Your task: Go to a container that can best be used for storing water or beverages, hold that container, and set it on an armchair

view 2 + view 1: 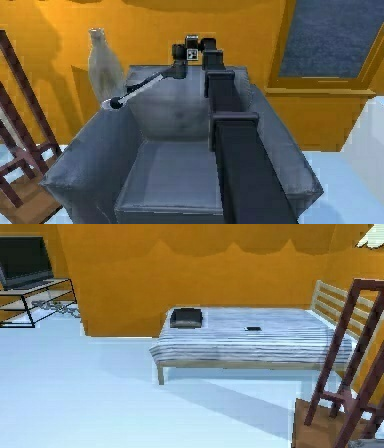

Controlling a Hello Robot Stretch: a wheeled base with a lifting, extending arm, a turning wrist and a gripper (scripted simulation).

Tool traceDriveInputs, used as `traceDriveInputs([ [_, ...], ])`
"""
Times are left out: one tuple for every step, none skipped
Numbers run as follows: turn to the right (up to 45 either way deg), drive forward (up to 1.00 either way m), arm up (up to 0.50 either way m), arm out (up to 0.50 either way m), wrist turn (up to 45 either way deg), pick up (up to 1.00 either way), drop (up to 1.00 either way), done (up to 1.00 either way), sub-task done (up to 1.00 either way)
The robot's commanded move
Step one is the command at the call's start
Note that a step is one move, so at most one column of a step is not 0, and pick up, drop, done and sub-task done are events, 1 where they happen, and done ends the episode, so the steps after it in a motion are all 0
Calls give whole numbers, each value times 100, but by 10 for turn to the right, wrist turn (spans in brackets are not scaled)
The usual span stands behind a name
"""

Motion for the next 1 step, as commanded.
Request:
traceDriveInputs([
  [0,0,0,0,450,0,0,0,0],
])
